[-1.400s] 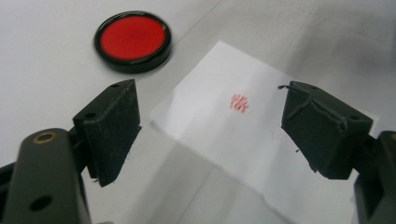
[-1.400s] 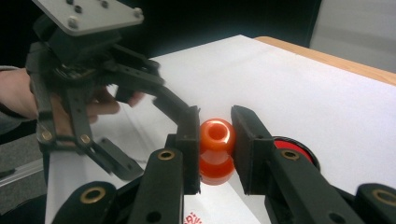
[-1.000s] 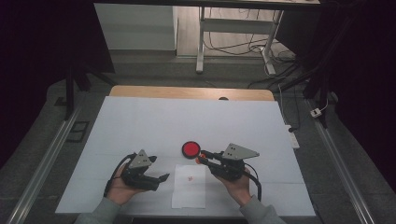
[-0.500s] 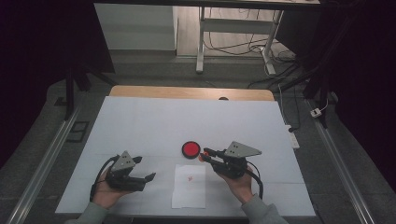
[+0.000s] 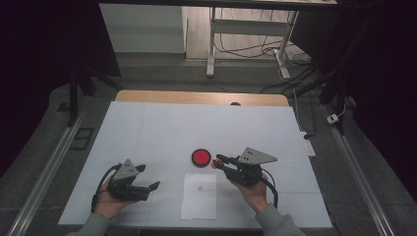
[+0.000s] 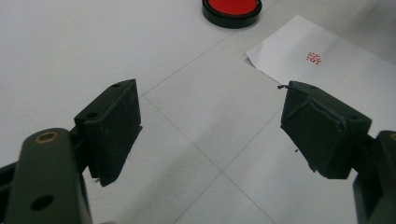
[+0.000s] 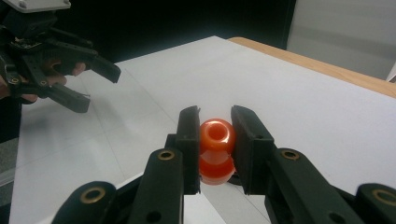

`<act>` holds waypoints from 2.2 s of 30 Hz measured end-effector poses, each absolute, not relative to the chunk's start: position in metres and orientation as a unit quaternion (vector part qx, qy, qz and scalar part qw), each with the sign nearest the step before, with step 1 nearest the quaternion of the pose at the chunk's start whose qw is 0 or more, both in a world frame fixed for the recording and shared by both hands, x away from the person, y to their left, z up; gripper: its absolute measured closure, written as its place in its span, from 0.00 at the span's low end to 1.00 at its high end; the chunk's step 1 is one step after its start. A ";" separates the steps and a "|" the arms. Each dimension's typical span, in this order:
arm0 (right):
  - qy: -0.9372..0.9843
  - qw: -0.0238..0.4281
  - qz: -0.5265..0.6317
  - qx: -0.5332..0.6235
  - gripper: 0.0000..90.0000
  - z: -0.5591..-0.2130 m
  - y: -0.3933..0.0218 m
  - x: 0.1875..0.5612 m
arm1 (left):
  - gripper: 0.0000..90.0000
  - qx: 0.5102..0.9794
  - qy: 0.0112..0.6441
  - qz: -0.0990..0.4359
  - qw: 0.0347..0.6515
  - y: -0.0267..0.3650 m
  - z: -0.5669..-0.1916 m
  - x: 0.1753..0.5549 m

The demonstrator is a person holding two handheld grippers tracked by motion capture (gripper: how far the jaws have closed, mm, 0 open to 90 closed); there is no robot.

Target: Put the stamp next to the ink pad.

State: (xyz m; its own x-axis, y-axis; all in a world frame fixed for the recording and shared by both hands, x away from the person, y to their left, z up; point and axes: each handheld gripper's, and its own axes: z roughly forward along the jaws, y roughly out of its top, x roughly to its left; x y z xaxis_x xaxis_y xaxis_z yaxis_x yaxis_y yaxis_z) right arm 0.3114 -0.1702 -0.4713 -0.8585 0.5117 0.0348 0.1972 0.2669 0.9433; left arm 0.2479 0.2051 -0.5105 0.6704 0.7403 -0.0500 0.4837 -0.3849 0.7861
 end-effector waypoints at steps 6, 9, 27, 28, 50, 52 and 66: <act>0.782 0.147 0.559 0.233 0.80 -0.471 -0.173 0.316 | 0.23 0.817 0.375 0.157 0.409 0.206 -0.511 0.249; 0.780 0.153 0.558 0.238 0.80 -0.471 -0.175 0.320 | 0.23 0.817 0.375 0.157 0.408 0.206 -0.511 0.249; 0.767 0.192 0.541 0.285 0.80 -0.470 -0.191 0.357 | 0.23 0.818 0.379 0.153 0.405 0.207 -0.513 0.249; 0.769 0.192 0.538 0.288 0.80 -0.471 -0.192 0.359 | 0.23 0.818 0.380 0.153 0.404 0.207 -0.513 0.249; 0.805 0.181 0.472 0.310 0.80 -0.511 -0.174 0.395 | 0.22 0.818 0.384 0.151 0.400 0.209 -0.514 0.250; 0.805 0.181 0.470 0.312 0.80 -0.512 -0.174 0.396 | 0.22 0.818 0.384 0.152 0.401 0.208 -0.514 0.250; 0.814 0.180 0.455 0.312 0.80 -0.520 -0.169 0.399 | 0.22 0.821 0.382 0.150 0.396 0.208 -0.515 0.250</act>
State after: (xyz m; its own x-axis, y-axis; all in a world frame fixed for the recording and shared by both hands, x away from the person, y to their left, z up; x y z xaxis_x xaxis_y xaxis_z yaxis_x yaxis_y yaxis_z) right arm 0.3993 -0.1689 -0.5201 -0.7407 0.6717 -0.0103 0.3431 0.3914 0.8538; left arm 0.2499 0.2082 -0.5152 0.6631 0.7463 -0.0567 0.5086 -0.3937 0.7657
